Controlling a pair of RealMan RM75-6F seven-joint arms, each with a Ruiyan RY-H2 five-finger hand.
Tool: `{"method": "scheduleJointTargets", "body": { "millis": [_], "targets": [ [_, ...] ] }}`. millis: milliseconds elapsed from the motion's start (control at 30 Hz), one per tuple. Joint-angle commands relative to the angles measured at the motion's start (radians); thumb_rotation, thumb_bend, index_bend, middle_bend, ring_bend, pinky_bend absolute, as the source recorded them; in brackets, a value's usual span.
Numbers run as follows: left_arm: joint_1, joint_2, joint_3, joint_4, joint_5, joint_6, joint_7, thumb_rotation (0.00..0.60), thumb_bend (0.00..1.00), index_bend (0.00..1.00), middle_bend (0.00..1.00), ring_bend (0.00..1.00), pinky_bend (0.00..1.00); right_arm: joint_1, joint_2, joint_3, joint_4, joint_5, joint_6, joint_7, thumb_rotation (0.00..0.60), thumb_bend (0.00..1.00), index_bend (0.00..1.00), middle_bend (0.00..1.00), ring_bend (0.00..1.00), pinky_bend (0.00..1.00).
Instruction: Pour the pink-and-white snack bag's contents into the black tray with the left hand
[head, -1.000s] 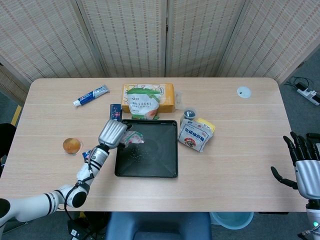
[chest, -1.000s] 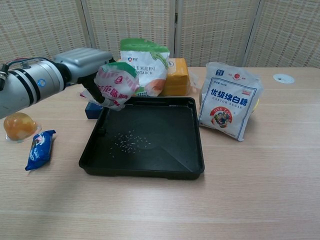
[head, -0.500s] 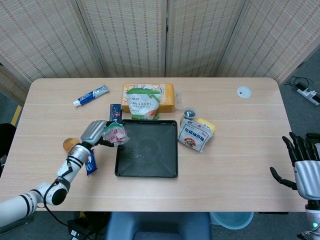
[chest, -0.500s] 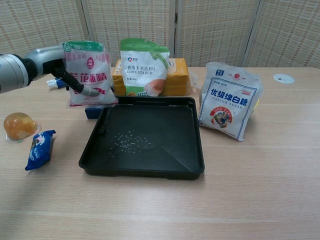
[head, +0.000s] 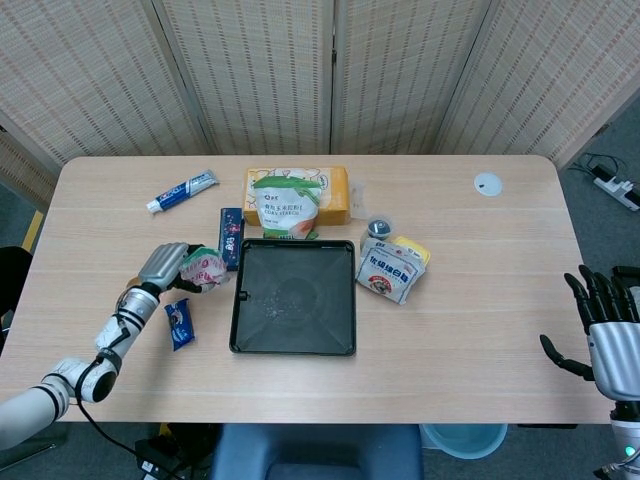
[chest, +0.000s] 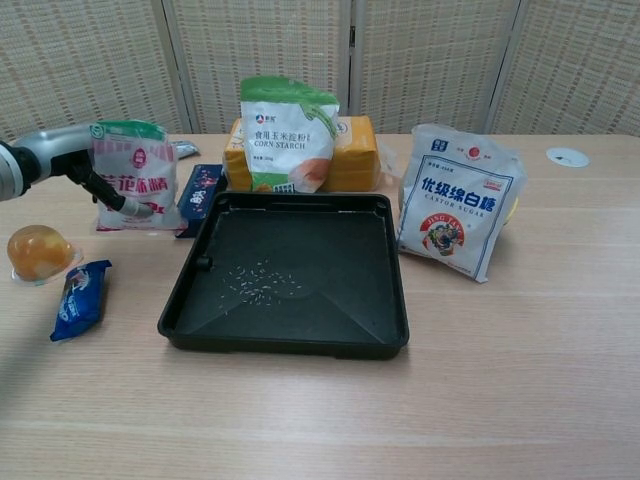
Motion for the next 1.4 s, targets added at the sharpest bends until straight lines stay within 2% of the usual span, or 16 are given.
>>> {"method": "scheduleJointTargets", "body": {
  "millis": [33, 133, 400, 867, 1000, 1167, 1400],
  "targets": [
    [-0.005, -0.016, 0.012, 0.018, 0.013, -0.004, -0.017, 0.600, 0.38, 0.53, 0.63, 0.48, 0.63, 0.001, -0.001, 0.000, 0.001, 0.000, -0.001, 0.000, 0.412, 0.34, 0.00, 0.05, 0.01, 0.00],
    [-0.009, -0.036, 0.015, 0.037, 0.024, 0.009, -0.027, 0.600, 0.38, 0.52, 0.62, 0.45, 0.57, 0.001, -0.001, 0.000, 0.002, 0.000, -0.002, 0.000, 0.411, 0.34, 0.00, 0.05, 0.02, 0.00],
    [-0.036, -0.076, 0.017, 0.097, 0.040, 0.016, -0.017, 0.600, 0.38, 0.51, 0.57, 0.40, 0.53, -0.004, 0.002, 0.000, 0.001, 0.004, 0.001, 0.002, 0.411, 0.34, 0.00, 0.05, 0.02, 0.00],
    [-0.042, -0.105, 0.037, 0.174, 0.042, -0.003, -0.052, 0.600, 0.38, 0.52, 0.54, 0.37, 0.49, -0.004, 0.001, 0.000, -0.002, 0.007, -0.003, -0.005, 0.413, 0.34, 0.00, 0.05, 0.02, 0.00],
    [-0.047, -0.121, 0.049, 0.208, 0.056, -0.001, -0.050, 0.600, 0.38, 0.47, 0.48, 0.31, 0.44, -0.004, 0.003, 0.001, -0.005, 0.008, -0.003, -0.008, 0.414, 0.34, 0.00, 0.05, 0.02, 0.00],
    [-0.049, -0.134, 0.054, 0.234, 0.064, 0.007, -0.053, 0.600, 0.38, 0.34, 0.34, 0.21, 0.38, -0.004, 0.004, 0.002, -0.008, 0.013, -0.005, -0.011, 0.413, 0.34, 0.00, 0.05, 0.02, 0.00],
    [-0.052, -0.138, 0.061, 0.253, 0.072, 0.016, -0.043, 0.600, 0.38, 0.27, 0.28, 0.16, 0.36, -0.002, 0.003, 0.003, -0.008, 0.016, -0.009, -0.012, 0.412, 0.34, 0.00, 0.05, 0.01, 0.00]
  ]
}}
